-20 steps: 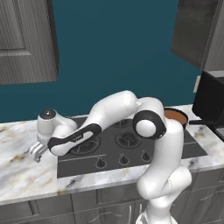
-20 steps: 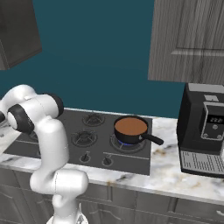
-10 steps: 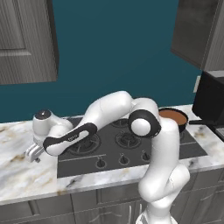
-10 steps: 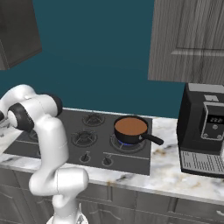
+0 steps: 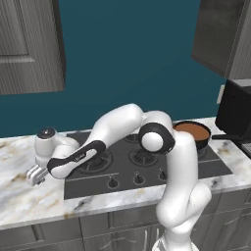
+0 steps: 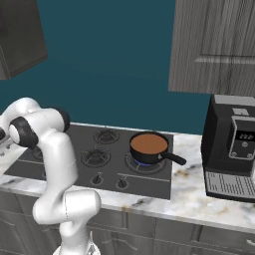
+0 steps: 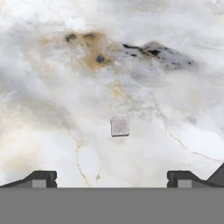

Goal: Pick up the sugar cube(s) and place them in the saucepan with hot chocolate.

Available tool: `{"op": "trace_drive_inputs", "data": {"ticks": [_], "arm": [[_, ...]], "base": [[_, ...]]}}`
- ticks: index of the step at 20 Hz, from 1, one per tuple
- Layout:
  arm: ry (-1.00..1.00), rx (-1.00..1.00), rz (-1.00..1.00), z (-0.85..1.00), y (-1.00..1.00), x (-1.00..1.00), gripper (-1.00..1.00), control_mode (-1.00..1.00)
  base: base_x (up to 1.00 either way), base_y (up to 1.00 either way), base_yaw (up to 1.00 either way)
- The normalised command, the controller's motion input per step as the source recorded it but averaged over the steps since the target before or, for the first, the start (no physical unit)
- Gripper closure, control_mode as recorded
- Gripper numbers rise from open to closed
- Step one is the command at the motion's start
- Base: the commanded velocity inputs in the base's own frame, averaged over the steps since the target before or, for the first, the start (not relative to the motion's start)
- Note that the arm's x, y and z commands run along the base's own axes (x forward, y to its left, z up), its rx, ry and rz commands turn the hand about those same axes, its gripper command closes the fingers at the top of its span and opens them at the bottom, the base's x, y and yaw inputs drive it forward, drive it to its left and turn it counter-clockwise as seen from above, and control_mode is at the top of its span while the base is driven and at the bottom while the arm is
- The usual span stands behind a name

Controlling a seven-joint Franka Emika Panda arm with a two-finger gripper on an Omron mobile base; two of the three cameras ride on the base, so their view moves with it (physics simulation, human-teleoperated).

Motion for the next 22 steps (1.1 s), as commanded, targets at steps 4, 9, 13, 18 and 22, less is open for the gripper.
{"op": "trace_drive_inputs", "data": {"ticks": [4, 9, 13, 18, 22], "arm": [[0.11, 0.0, 0.0, -0.01, 0.27, 0.01, -1.0, -1.0], [0.09, 0.0, 0.0, -0.07, 0.23, 0.14, -1.0, -1.0], [0.03, 0.0, 0.0, -0.1, 0.0, 0.16, -1.0, -1.0], [0.0, -0.01, 0.0, -0.13, -0.04, 0.05, -1.0, -1.0], [0.0, -0.01, 0.0, -0.08, -0.09, 0.0, -1.0, -1.0]], "base": [[0.0, 0.0, 0.0], [0.0, 0.0, 0.0], [0.0, 0.0, 0.0], [0.0, 0.0, 0.0], [0.0, 0.0, 0.0]]}}
